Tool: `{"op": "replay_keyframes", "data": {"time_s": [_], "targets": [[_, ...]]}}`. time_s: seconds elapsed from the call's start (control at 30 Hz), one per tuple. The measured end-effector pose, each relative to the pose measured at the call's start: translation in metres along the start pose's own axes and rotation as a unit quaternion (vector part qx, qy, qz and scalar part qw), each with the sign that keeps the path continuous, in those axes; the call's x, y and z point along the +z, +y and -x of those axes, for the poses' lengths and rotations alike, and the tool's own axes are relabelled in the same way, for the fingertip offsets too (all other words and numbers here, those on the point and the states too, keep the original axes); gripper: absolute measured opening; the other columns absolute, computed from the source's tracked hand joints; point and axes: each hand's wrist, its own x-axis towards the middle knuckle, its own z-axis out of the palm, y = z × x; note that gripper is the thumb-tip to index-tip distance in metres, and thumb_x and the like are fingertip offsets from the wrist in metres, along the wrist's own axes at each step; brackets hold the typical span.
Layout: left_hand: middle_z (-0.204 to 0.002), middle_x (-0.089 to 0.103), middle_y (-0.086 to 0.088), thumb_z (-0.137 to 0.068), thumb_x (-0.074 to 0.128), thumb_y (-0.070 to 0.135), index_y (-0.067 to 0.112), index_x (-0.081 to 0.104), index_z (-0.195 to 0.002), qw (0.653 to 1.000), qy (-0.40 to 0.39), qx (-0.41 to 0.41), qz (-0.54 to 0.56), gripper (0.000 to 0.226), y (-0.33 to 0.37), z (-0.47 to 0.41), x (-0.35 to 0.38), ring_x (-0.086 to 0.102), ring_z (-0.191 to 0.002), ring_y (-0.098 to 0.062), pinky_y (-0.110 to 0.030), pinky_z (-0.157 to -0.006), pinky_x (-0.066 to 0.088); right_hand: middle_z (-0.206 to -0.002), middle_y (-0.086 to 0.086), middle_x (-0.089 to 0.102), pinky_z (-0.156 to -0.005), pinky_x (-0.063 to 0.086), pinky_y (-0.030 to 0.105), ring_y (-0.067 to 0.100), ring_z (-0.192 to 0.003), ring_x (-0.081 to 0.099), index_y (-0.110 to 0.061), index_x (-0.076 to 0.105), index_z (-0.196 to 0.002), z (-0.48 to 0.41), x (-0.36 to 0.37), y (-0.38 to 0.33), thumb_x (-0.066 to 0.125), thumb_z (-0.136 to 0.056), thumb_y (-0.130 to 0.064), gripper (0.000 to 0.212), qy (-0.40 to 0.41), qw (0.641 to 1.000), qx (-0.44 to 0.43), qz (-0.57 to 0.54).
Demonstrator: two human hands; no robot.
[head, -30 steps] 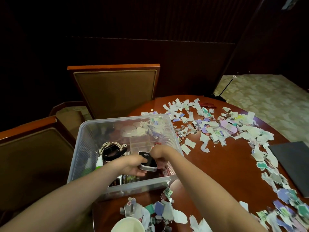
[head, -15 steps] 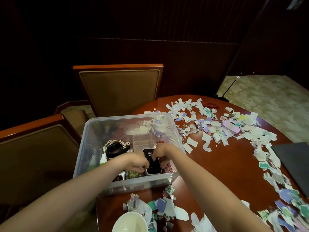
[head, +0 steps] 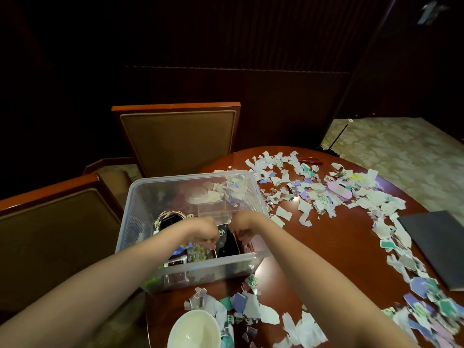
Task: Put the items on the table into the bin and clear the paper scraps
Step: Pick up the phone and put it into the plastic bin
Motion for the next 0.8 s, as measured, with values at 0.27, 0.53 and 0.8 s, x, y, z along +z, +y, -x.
{"op": "replay_keyframes", "data": {"time_s": [0.27,0.53,0.8], "targets": [[-0.079,0.056,-0.007,-0.096,0.039,-0.004,0.009,0.048,-0.086,0.999,0.014,0.034,0.029,0.018,0.022,0.025,-0.01,0.057,-0.061,-0.011,-0.016,-0.049,0.044,-0.082,0.012,0.054,-0.075,0.054,0.034,0.018,-0.065,0.053,0.001,0.047,-0.12,0.035,-0.004,0.0,0.043,-0.095,-0.003,0.025,0.033,0.996,-0.067,-0.057],[-0.081,0.056,-0.006,-0.094,0.04,-0.008,0.001,0.048,-0.121,0.995,0.029,0.08,0.047,0.029,0.045,0.047,-0.023,0.054,-0.05,-0.007,-0.012,-0.037,0.041,-0.082,0.01,0.055,-0.054,0.055,0.026,0.017,-0.063,0.057,0.0,0.046,-0.12,0.07,-0.034,0.01,0.04,-0.094,0.005,0.027,0.042,0.972,-0.134,-0.188],[-0.084,0.058,-0.007,-0.094,0.038,-0.005,0.007,0.052,-0.113,0.987,0.035,0.143,0.063,0.026,0.091,0.049,-0.02,0.058,-0.061,-0.012,-0.017,-0.048,0.048,-0.08,0.012,0.056,-0.061,0.057,0.029,0.021,-0.066,0.06,-0.004,0.051,-0.102,0.085,-0.054,0.037,0.038,-0.095,0.003,0.016,0.111,0.927,-0.153,-0.325]]}}
